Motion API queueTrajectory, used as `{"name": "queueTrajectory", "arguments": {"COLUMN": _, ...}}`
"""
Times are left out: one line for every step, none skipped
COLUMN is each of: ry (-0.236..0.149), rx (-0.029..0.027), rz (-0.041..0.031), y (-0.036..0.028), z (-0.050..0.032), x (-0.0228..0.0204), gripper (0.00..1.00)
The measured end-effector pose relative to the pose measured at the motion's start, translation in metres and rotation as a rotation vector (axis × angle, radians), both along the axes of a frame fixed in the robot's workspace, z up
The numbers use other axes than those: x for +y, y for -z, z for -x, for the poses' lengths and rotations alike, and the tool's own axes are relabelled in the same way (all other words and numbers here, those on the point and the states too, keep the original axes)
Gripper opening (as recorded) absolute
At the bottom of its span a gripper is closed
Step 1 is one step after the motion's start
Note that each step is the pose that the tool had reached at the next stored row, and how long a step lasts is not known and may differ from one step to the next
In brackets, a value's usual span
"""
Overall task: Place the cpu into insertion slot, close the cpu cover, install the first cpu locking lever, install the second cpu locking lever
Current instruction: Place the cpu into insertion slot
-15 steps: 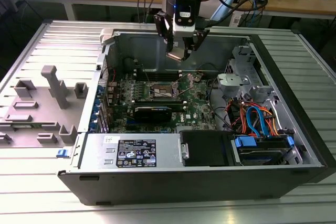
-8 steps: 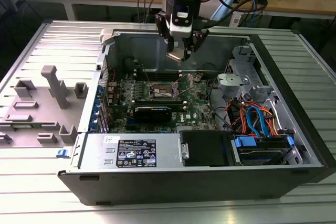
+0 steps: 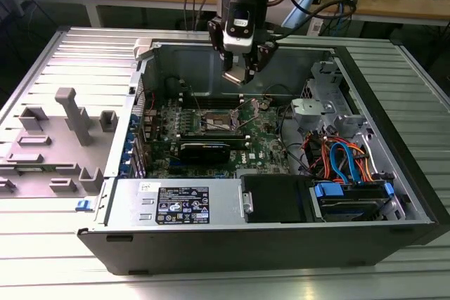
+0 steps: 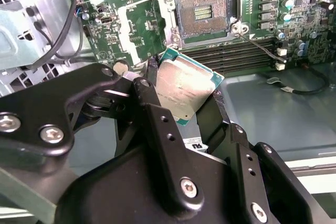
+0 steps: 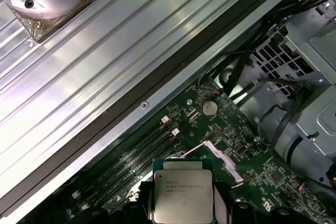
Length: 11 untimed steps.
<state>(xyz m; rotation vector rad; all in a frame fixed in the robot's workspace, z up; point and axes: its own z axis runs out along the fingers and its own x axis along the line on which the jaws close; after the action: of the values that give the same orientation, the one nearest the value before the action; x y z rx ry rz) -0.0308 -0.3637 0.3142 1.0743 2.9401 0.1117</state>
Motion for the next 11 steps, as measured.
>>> {"name": "queueTrajectory", "arguments": {"ry": 0.003, "rx": 0.0, "rz": 0.0003, "y": 0.0016, "z": 0.0002, "x": 0.0, "gripper": 0.54}}
{"name": "queueTrajectory", "arguments": {"ry": 0.007, "rx": -0.0001, "rz": 0.001, "y": 0.0028, "z": 0.0003, "x": 0.0, "gripper": 0.54}}
{"name": "queueTrajectory", "arguments": {"ry": 0.014, "rx": 0.0, "rz": 0.0025, "y": 0.0047, "z": 0.0004, "x": 0.0, "gripper": 0.54}}
{"name": "queueTrajectory", "arguments": {"ry": 0.022, "rx": 0.0, "rz": 0.0031, "y": 0.0059, "z": 0.0004, "x": 0.0, "gripper": 0.54}}
{"name": "queueTrajectory", "arguments": {"ry": 0.03, "rx": -0.0001, "rz": 0.0035, "y": 0.0071, "z": 0.0004, "x": 0.0, "gripper": 0.54}}
{"name": "queueTrajectory", "arguments": {"ry": 0.04, "rx": 0.0001, "rz": 0.0039, "y": 0.0086, "z": 0.0004, "x": 0.0, "gripper": 0.54}}
{"name": "queueTrajectory", "arguments": {"ry": 0.045, "rx": 0.0001, "rz": 0.0039, "y": 0.0094, "z": 0.0004, "x": -0.0001, "gripper": 0.54}}
{"name": "queueTrajectory", "arguments": {"ry": 0.047, "rx": 0.0002, "rz": 0.0042, "y": 0.0099, "z": 0.0005, "x": -0.0004, "gripper": 0.54}}
{"name": "queueTrajectory", "arguments": {"ry": 0.049, "rx": 0.0001, "rz": 0.0041, "y": 0.0103, "z": 0.0005, "x": -0.0009, "gripper": 0.54}}
{"name": "queueTrajectory", "arguments": {"ry": 0.05, "rx": 0.0001, "rz": 0.004, "y": 0.0108, "z": 0.0005, "x": -0.0016, "gripper": 0.54}}
{"name": "queueTrajectory", "arguments": {"ry": 0.05, "rx": 0.0002, "rz": 0.0041, "y": 0.0111, "z": 0.0005, "x": -0.0023, "gripper": 0.54}}
